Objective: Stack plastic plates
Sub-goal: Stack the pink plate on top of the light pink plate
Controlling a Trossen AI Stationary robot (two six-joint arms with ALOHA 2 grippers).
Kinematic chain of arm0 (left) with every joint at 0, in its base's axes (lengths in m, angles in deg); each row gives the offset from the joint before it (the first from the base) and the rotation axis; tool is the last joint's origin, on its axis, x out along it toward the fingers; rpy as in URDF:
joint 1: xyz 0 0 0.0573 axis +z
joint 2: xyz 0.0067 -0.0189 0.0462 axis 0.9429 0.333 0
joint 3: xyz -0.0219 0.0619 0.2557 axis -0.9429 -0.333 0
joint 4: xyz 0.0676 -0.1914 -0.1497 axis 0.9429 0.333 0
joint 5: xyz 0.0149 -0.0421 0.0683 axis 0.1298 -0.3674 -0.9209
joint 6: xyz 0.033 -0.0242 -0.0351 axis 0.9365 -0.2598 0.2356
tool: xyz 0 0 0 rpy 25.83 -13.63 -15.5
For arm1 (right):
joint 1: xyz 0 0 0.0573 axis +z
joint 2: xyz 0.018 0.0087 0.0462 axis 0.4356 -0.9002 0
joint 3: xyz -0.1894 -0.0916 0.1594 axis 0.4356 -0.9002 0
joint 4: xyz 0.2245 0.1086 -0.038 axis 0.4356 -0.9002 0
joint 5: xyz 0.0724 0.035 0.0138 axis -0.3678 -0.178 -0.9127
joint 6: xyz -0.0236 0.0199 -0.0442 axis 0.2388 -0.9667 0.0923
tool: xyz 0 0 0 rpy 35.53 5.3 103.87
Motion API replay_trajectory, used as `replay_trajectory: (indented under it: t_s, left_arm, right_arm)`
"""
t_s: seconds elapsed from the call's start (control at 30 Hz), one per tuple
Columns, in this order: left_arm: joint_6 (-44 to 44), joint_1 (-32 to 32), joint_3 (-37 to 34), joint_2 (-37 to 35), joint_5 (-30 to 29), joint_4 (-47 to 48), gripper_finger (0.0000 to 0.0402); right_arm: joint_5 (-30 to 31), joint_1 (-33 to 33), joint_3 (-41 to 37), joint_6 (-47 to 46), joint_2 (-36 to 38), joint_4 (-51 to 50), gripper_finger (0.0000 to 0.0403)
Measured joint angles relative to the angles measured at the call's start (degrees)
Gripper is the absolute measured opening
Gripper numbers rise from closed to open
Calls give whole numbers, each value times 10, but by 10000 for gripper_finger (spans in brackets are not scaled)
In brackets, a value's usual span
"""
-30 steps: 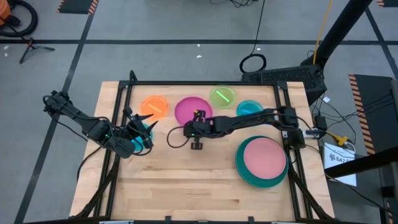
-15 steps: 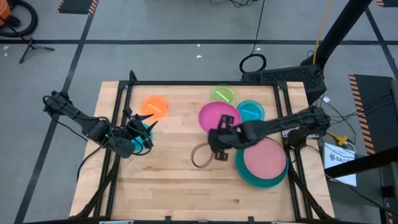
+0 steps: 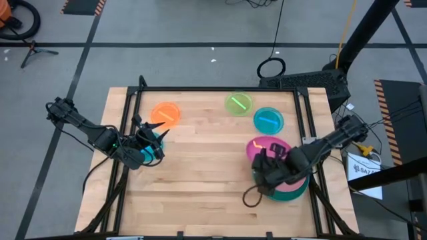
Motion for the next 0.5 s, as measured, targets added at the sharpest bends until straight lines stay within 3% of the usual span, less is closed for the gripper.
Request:
replay_trajectory:
  t_s: [0.33, 0.5]
  left_arm:
    - [-4, 0, 0, 0, 0, 0, 154]
    - [-5, 0, 0, 0, 0, 0, 154]
  right_arm:
    - [-3, 64, 0, -42, 0, -33, 8]
    - [50, 88, -9, -20, 0, -30, 8]
